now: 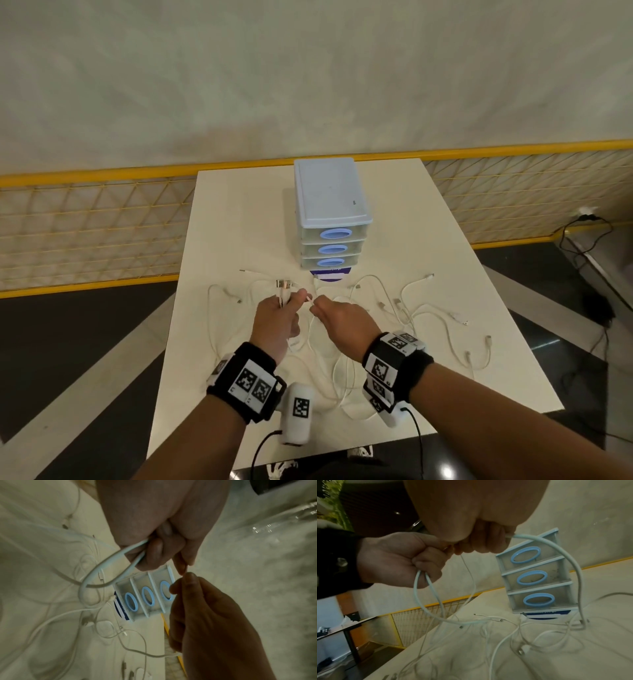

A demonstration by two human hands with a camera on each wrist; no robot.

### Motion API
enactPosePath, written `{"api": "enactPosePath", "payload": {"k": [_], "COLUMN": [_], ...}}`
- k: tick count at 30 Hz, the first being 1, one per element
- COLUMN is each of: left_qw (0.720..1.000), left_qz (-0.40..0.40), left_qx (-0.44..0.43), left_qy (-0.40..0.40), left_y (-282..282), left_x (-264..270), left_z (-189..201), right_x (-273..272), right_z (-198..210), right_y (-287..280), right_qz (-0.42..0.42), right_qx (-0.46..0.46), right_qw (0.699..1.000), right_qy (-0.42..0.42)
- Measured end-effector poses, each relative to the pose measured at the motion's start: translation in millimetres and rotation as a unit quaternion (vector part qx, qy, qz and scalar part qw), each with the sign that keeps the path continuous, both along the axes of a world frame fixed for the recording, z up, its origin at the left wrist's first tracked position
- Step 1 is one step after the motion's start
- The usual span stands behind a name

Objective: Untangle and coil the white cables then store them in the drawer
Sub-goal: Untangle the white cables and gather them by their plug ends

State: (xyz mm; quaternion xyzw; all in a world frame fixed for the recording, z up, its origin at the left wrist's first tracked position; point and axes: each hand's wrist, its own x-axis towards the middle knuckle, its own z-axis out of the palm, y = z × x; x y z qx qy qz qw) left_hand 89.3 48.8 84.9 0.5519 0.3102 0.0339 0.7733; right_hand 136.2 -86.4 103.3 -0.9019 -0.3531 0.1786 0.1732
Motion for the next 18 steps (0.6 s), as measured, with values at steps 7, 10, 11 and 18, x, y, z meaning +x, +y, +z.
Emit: {"api": "enactPosePath", "payload": {"k": [7, 10, 11, 18], "left_qw": [0.993, 0.977, 0.974, 0.992], "left_qz": [0.116, 0.211, 0.225, 0.103], "left_qx": [0.028, 0.004, 0.015, 0.028], "left_qy": [-0.013, -0.028, -0.035, 0.061], "left_y": [19.0, 61.1, 72.4, 54.0], "left_x": [3.2, 4.5, 4.3, 2.8], "left_z": [8.1, 18.9, 20.1, -0.9], "right_x": [18.9, 36.8, 41.2, 47.8], "right_z": [-12.1, -21.6, -24.1, -15.3], "right_y": [-30.4, -58.3, -65.2, -48.5], "right_qz": [-0.055, -0.096, -0.103, -0.141], "right_qx": [-0.011, -0.053, -0.064, -0.016], "right_qw": [0.998, 0.994, 0.993, 0.986], "right_qy": [0.025, 0.012, 0.006, -0.084]}}
